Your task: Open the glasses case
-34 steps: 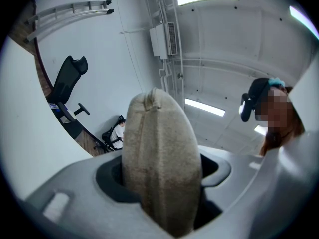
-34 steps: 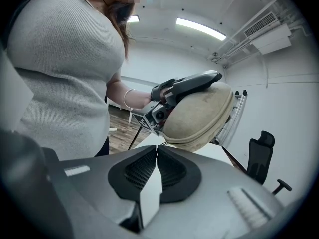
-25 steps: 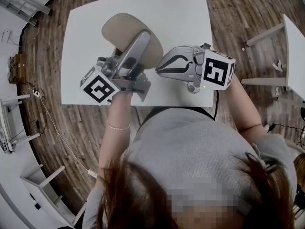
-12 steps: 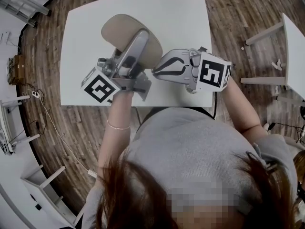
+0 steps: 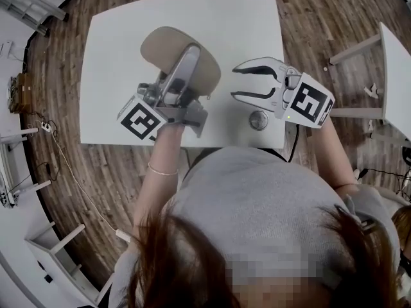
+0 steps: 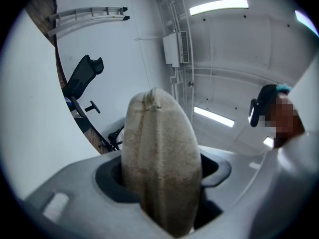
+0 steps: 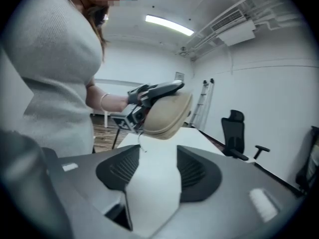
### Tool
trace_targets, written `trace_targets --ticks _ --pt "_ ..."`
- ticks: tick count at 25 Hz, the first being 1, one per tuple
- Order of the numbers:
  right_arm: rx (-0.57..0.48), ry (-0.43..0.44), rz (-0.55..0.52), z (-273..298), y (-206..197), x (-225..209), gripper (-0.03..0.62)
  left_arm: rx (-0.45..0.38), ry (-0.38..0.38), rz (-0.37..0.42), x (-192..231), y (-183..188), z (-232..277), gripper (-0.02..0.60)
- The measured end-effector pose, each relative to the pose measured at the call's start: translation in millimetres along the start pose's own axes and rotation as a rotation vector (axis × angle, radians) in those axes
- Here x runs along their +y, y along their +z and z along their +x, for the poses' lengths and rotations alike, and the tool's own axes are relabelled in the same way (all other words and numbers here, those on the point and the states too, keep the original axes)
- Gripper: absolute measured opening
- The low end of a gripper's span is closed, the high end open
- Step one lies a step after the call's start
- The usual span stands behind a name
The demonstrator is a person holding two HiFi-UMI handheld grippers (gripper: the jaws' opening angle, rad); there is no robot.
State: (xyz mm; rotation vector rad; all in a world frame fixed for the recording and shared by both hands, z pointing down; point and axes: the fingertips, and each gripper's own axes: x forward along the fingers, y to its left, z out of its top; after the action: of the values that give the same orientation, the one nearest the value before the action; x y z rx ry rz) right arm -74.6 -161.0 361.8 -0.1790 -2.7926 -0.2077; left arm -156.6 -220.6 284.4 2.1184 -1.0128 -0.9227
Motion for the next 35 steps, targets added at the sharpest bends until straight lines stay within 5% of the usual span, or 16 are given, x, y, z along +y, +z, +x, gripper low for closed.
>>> trace_targets --ticks 2,4,7,14,22,29,35 --pt "0.001 -0.141 0.087 -8 10 -22 0.331 -0.001 0.013 0.006 4 -1 1 0.306" --pt "0.005 -0.235 0.157 -7 25 -35 0.388 0.005 0.036 0.025 8 -6 3 0.306" --pt "-0.015 -0.213 0.205 11 47 -32 0.434 0.021 0.041 0.026 10 -14 10 0.306" --pt "0.013 -0.195 0.268 21 38 -38 0.431 0.012 0.026 0.017 10 -15 12 0.307" --pt "0.072 -0.236 0.330 31 32 -41 0.425 0.070 0.030 0.098 6 -37 22 0.307" --pt "0.036 -0.221 0.375 34 35 -36 0.367 0.045 0.016 0.057 6 -33 19 0.307" --pt "-0.035 -0.283 0.376 27 38 -39 0.356 0.060 0.048 0.164 6 -28 16 0.350"
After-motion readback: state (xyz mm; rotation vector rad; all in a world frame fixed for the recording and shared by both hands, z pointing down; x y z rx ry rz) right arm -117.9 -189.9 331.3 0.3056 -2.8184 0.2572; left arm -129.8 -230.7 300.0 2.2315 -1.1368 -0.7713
